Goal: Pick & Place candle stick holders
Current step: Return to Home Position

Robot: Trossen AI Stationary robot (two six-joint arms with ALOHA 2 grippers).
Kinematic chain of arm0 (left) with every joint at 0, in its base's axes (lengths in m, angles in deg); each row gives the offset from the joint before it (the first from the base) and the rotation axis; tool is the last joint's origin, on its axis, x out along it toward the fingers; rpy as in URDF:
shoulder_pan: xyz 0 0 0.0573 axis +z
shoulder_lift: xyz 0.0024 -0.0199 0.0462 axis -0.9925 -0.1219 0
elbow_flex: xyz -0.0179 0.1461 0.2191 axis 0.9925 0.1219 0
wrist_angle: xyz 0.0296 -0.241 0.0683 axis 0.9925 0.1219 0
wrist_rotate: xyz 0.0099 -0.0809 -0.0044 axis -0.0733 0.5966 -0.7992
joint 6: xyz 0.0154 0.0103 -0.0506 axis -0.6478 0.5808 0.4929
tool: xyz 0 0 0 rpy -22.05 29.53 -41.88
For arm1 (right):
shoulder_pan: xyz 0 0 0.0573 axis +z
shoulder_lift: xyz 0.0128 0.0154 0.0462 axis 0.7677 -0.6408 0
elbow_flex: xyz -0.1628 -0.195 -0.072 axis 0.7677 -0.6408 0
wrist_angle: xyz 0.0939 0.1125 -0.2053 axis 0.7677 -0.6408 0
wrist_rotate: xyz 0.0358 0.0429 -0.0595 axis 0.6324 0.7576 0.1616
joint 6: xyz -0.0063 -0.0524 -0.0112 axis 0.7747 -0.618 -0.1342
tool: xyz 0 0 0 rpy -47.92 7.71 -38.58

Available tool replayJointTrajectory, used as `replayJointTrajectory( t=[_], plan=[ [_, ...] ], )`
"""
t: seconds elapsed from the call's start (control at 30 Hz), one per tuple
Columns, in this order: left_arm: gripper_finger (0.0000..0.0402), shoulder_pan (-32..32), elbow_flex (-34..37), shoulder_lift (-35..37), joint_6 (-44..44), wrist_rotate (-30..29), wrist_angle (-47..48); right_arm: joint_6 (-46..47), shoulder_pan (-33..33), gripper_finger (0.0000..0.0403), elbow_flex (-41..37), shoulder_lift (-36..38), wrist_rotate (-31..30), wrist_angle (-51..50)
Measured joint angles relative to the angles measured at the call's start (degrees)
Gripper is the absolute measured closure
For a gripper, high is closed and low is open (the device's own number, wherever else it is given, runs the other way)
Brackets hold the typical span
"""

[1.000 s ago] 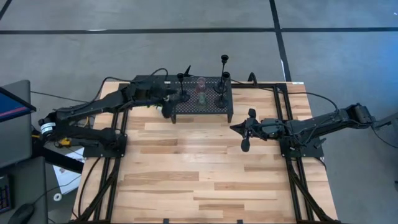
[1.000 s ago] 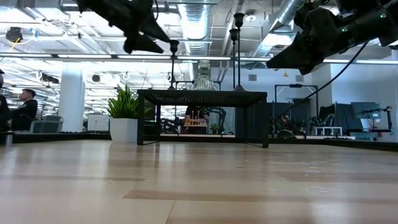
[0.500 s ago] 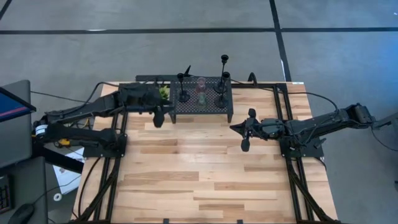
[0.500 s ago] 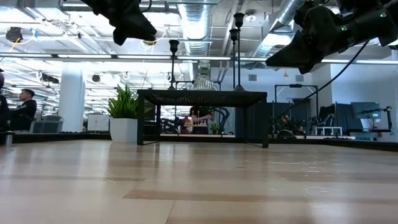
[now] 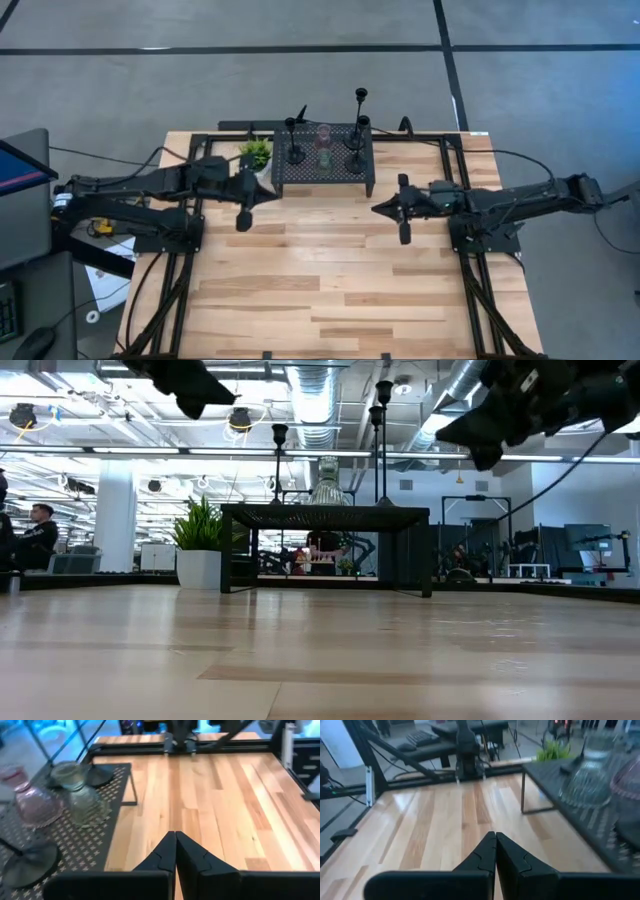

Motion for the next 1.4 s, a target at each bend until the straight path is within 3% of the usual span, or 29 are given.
replayJointTrajectory(
  t=[0.27, 0.6, 0.9, 1.17, 1.4],
  plan=[
    [0.0395, -5.3, 9.1, 11.4, -3.0, -0.3, -2.7, -4.3, -3.3, 0.0403, 0.0, 15.0, 4.5, -7.9],
    [0.0396, -5.5, 16.3, 29.4, -2.9, -0.3, -4.1, -4.5, -3.7, 0.0403, 0.0, 30.6, 4.5, -18.9],
    [0.0397, -5.5, 22.7, 39.6, -3.0, -0.3, -4.5, -5.5, -3.7, 0.0403, 0.0, 40.6, 4.5, -23.6],
    [0.0396, -5.5, 25.9, 41.1, -2.6, -0.4, -4.8, -5.8, -3.7, 0.0403, 0.1, 50.0, 4.5, -26.2],
    [0.0397, -5.5, 26.5, 41.2, -2.3, -0.3, -5.2, -6.2, -3.6, 0.0403, -0.2, 49.9, 4.4, -27.2]
  ],
)
